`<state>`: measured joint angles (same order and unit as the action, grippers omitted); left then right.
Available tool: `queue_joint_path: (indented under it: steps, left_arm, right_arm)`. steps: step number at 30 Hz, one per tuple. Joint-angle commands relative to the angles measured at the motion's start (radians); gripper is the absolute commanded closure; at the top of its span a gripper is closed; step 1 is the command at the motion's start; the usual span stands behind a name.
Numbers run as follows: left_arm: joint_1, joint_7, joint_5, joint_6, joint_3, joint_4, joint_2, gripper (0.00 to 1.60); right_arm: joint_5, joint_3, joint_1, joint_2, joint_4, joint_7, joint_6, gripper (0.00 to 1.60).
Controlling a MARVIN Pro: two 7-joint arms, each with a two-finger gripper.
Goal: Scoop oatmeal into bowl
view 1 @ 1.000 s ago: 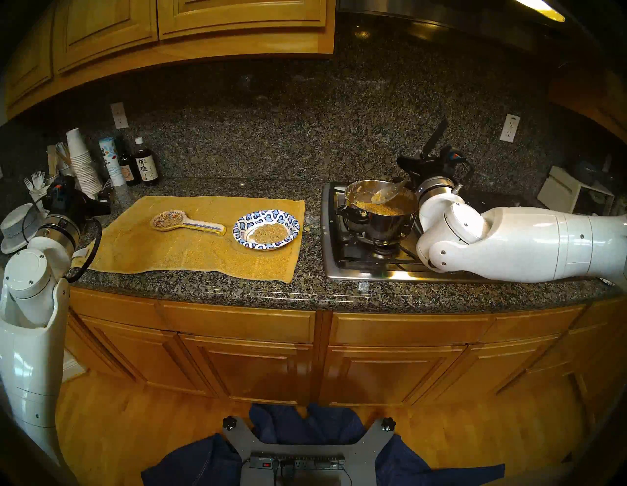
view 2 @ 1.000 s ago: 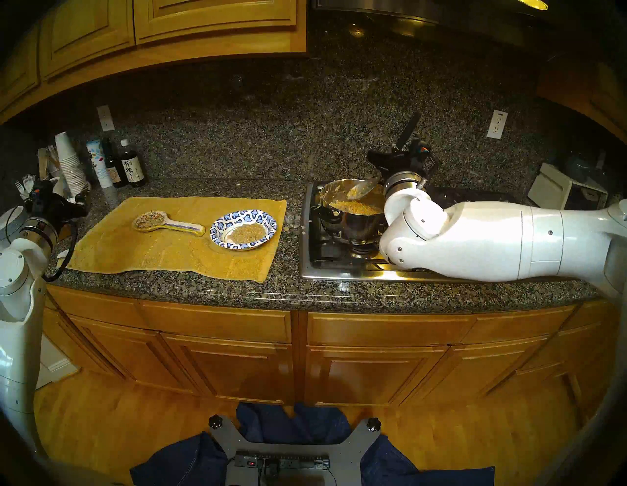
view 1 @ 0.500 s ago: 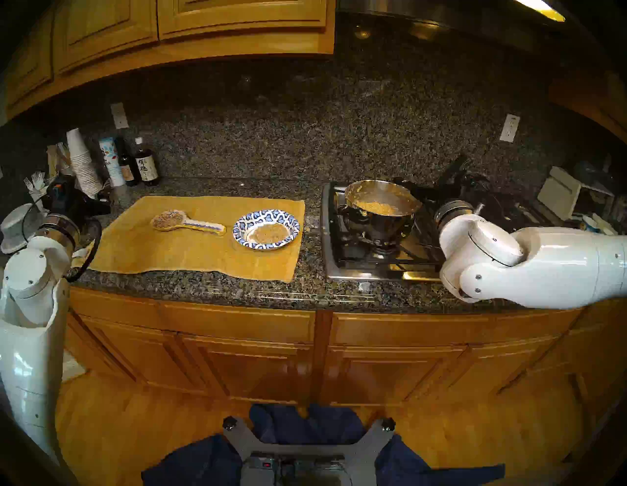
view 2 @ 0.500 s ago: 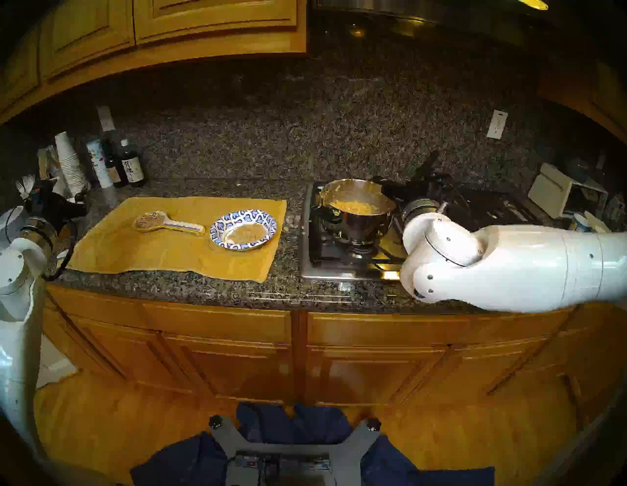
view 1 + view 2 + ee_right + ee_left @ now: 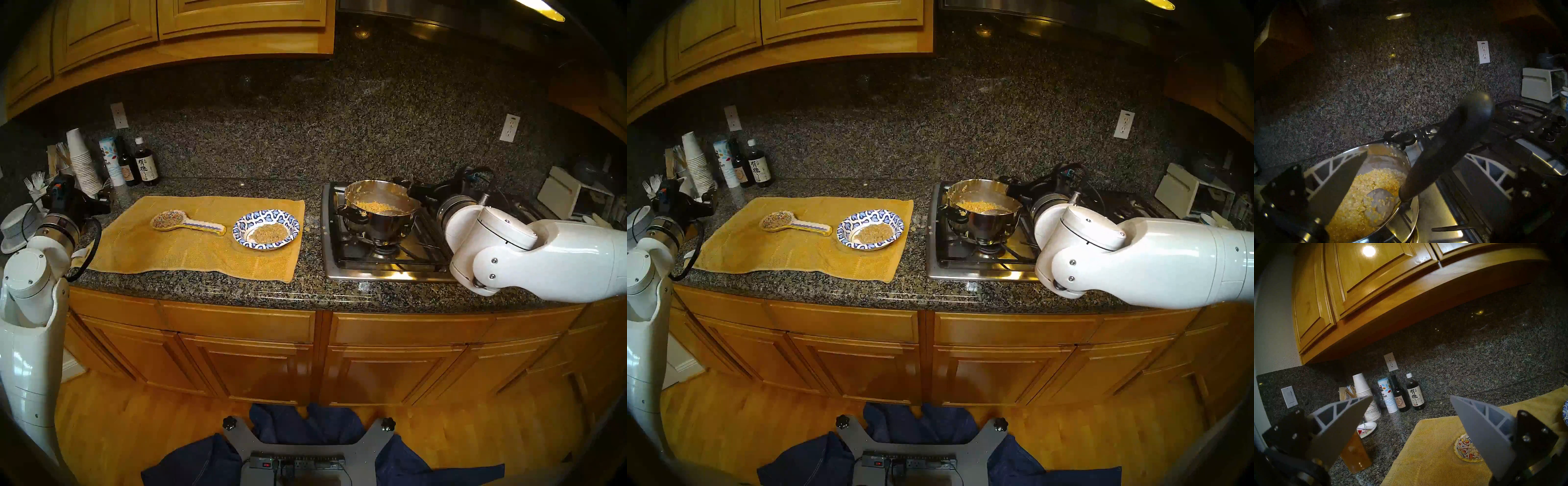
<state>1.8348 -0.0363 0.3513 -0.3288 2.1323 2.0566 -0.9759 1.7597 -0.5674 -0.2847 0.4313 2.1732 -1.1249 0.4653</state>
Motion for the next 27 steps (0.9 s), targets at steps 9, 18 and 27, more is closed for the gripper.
queue_joint_path:
  steps: [9,18,27]
  left_arm:
    - [-0.018,0.000,-0.001,0.014,0.015,0.024,0.014,0.00]
    - [-0.018,-0.001,-0.001,0.014,0.015,0.024,0.015,0.00]
    - [-0.016,0.000,0.000,0.018,0.017,0.025,0.015,0.00]
  right_arm:
    - [-0.002,0.084,-0.127,-0.067,-0.061,-0.009,-0.029,0.00]
    - [-0.035,0.127,-0.169,-0.155,-0.061,-0.032,-0.004,0.00]
    - [-0.070,0.125,-0.170,-0.180,-0.039,-0.040,0.009,0.00]
